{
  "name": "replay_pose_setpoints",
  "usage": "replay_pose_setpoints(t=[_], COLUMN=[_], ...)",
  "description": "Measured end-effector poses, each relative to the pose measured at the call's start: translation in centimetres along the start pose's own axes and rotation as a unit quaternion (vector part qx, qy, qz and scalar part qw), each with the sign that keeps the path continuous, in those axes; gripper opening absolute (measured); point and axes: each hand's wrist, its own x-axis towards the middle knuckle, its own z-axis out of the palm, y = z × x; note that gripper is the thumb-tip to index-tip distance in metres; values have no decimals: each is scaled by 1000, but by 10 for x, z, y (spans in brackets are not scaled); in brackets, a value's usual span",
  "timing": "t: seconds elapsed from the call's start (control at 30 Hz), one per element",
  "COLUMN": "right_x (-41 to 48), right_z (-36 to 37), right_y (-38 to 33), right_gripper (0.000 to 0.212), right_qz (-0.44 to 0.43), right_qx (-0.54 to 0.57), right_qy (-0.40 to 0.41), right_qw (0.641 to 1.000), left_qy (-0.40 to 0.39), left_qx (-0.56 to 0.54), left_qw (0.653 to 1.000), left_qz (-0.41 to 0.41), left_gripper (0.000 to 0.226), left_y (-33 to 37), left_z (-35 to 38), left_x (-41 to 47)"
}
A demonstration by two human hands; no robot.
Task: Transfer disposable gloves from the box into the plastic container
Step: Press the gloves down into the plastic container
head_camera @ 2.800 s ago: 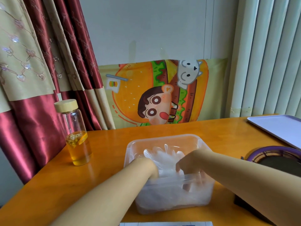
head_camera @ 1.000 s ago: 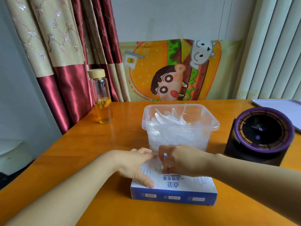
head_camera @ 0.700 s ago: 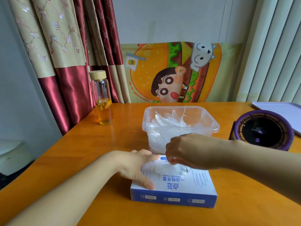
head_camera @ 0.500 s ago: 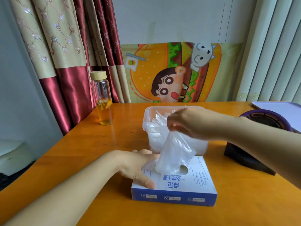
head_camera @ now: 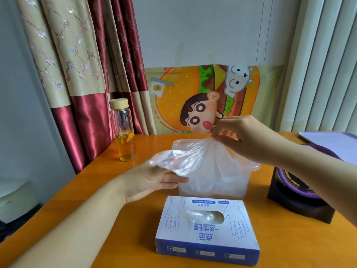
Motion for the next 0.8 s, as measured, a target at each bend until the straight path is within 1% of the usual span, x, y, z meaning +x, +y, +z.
replay_pose_setpoints(t=[0.03, 0.07, 0.1, 0.13, 0.2, 0.23, 0.27, 0.3, 0.33, 0.37, 0.4, 0.43, 0.47, 0.5, 0.53, 0.57, 0.6, 0.63, 0.67, 0.7, 0.73, 0.8], right_x=[-1, -2, -3, -4, -5, -6, -6, -6, -7, -8, -9, -11, -12, -15, -17, -19, -21, -22, -22, -20, -17, -9], right_z=[1, 1, 2, 1, 1, 2, 3, 4, 5, 6, 8, 10, 12, 13, 17, 22, 26, 30, 32, 35, 37, 41], right_y=[0, 0, 1, 1, 1, 1, 1, 0, -1, 0, 0, 1, 0, -2, -4, -5, -5, -7, -10, -11, -12, -10], right_gripper=[12, 12, 12, 11, 11, 12, 12, 11, 12, 15, 22, 32, 43, 53, 65, 77, 85, 86, 83, 83, 85, 93], right_qz=[-7, -13, -19, -24, -32, -34, -37, -42, -44, -36, -12, 35, 101, 185, 270, 337, 383, 407, 417, 416, 413, 399], right_qx=[-3, -4, -4, -3, -2, -1, -1, 1, 9, 23, 49, 89, 156, 252, 372, 484, 566, 613, 642, 659, 670, 683], right_qy=[6, 9, 9, 9, 5, 1, -2, -4, -5, -1, 8, 26, 51, 69, 72, 58, 38, 14, -3, -13, -11, -3], right_qw=[1000, 1000, 1000, 1000, 999, 999, 999, 999, 999, 999, 999, 995, 981, 947, 885, 806, 729, 677, 644, 627, 617, 612], left_qy=[32, 62, 85, 88, 59, 49, 52, 75, 105, 134, 157, 176, 188, 196, 201, 205, 208, 210, 211, 212, 214, 216], left_qx=[-10, -10, -23, -47, -118, -155, -193, -218, -233, -236, -231, -226, -225, -227, -231, -234, -237, -240, -246, -249, -253, -264], left_qw=[999, 998, 995, 993, 988, 982, 975, 968, 960, 953, 947, 941, 935, 928, 921, 914, 907, 902, 898, 895, 893, 888], left_qz=[17, 29, 40, 56, 82, 92, 97, 103, 113, 136, 157, 178, 198, 219, 241, 260, 278, 291, 298, 302, 305, 310], left_gripper=[140, 140, 134, 124, 100, 95, 96, 95, 86, 69, 50, 37, 30, 27, 27, 27, 28, 28, 28, 28, 29, 29], left_y=[1, 3, 6, 11, 17, 21, 24, 26, 27, 28, 30, 31, 34, 37, 40, 43, 46, 49, 53, 55, 58, 63], left_z=[-1, 2, 4, 11, 21, 24, 27, 30, 32, 33, 34, 34, 35, 35, 34, 33, 33, 33, 34, 34, 36, 39], left_x=[8, 14, 21, 23, 26, 30, 36, 42, 48, 56, 60, 64, 65, 64, 63, 63, 63, 65, 66, 69, 72, 79])
